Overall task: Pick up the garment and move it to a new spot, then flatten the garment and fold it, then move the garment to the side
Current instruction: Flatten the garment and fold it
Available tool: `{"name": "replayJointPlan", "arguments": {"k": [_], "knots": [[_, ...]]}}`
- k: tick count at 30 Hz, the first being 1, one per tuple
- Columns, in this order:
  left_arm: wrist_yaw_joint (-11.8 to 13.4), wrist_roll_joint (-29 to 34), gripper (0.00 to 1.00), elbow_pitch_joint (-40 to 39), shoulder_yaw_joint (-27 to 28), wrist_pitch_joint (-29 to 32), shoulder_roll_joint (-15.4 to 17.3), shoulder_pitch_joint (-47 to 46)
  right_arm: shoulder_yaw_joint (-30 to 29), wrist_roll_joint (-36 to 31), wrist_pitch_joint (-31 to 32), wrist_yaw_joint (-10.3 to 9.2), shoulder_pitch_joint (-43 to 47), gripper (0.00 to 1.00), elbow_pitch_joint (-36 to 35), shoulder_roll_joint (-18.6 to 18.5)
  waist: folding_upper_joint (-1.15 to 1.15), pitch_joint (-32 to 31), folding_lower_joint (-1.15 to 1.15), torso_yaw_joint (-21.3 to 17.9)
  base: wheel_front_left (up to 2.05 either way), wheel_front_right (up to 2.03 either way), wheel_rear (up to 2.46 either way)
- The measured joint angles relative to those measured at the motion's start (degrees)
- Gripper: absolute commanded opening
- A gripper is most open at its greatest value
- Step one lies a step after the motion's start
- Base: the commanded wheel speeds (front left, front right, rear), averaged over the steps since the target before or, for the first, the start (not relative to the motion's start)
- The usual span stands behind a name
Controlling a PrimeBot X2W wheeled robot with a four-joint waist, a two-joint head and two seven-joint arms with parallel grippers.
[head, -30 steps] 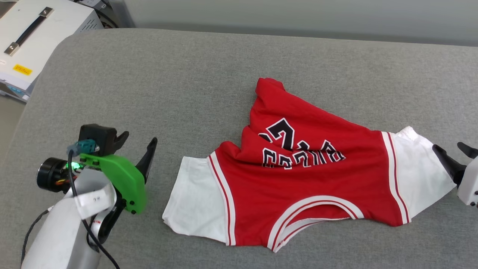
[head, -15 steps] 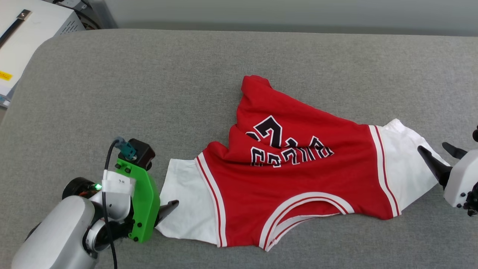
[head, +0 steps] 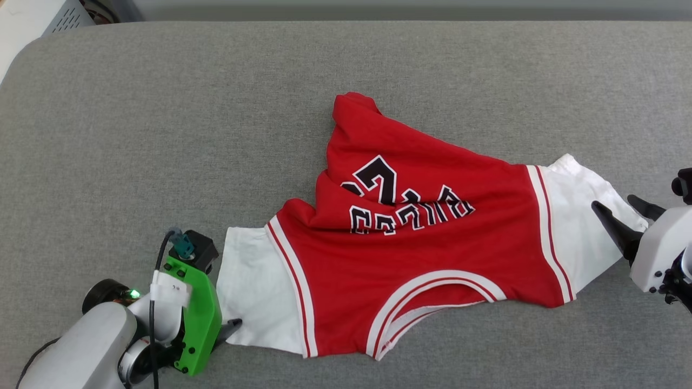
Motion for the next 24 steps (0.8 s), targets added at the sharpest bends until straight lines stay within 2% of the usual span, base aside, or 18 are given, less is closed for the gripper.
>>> {"name": "replayJointPlan", "arguments": {"k": [1,6,13,16,21,24], "knots": [[0.0,0.0,0.0,0.1,-0.6,-0.7,0.4,-0.2,-0.2,0.0,0.1,0.0,0.1,1.0,-0.1,0.0,0.0,-0.1,0.0,0.0,0.0,0.0,0.0],[0.0,-0.3,0.0,2.1,-1.7,-5.7,1.1,-0.7,-1.1,-0.1,0.7,0.0,0.7,1.0,-1.5,-1.2,-0.01,-1.5,0.0,0.3,0.0,0.0,0.0],[0.2,-1.1,0.0,1.8,1.5,-11.5,1.7,-1.0,-2.2,0.1,6.3,0.0,0.9,1.0,-5.9,-7.1,-0.01,-4.0,0.0,1.3,0.0,0.0,0.0],[1.0,-1.5,0.0,0.7,3.6,-13.2,2.5,-1.4,-1.4,1.7,12.3,0.0,0.9,1.0,-8.2,-9.7,0.0,-4.4,0.0,1.8,0.0,0.0,0.0],[2.0,-1.5,0.0,-1.2,4.9,-14.8,3.6,-1.5,0.9,5.7,22.9,0.0,0.9,1.0,-10.3,-11.5,-0.01,-3.9,0.0,2.1,0.0,0.0,0.0],[2.3,-1.3,0.0,-2.1,4.8,-15.1,3.7,-1.5,2.2,5.9,27.5,0.0,0.5,1.0,-10.4,-12.5,-0.01,-3.3,0.0,2.5,0.0,0.0,0.0]]}}
